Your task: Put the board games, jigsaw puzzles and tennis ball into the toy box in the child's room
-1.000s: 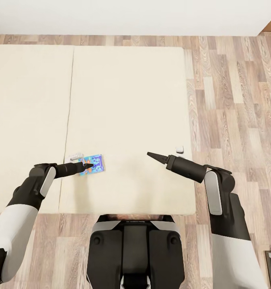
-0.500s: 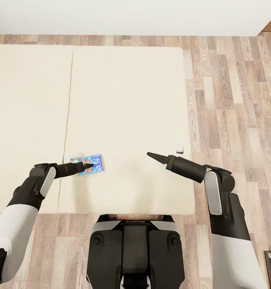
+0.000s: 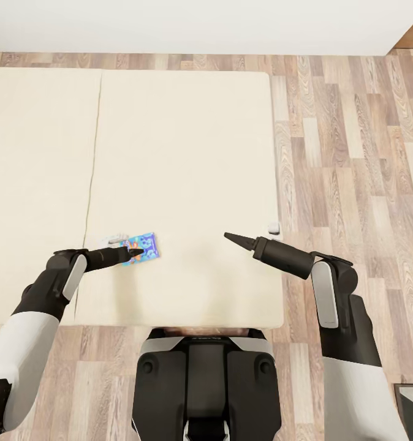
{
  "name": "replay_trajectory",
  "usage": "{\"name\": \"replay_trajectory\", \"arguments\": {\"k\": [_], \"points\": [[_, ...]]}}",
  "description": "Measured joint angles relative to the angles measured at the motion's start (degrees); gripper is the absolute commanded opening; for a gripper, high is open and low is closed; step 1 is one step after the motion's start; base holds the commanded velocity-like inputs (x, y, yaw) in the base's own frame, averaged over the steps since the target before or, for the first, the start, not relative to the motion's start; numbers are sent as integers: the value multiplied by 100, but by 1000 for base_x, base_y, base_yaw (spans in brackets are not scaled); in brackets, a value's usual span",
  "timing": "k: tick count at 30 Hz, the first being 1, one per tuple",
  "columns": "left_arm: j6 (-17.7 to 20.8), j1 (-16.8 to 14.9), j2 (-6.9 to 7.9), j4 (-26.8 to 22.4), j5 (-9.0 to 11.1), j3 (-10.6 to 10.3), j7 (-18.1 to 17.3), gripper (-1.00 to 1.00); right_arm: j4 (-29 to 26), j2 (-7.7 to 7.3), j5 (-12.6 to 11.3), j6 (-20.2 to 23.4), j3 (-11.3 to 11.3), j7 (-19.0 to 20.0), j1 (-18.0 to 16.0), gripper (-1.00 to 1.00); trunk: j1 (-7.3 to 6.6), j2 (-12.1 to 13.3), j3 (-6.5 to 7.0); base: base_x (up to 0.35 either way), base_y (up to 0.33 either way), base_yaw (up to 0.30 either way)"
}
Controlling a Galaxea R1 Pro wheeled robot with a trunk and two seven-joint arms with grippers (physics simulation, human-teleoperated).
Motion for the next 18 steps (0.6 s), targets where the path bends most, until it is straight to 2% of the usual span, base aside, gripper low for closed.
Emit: {"name": "replay_trajectory", "arguments": {"k": [5,18], "points": [[-11,0,-11,-1,-2,-3,1,100,3,0,-5,0,0,2,0,100,0,0,0,0,-59,0],[-16,0,-18,0,-3,-11,0,100,9,0,-21,0,-9,0,0,100,0,0,0,0,-133,0]]}}
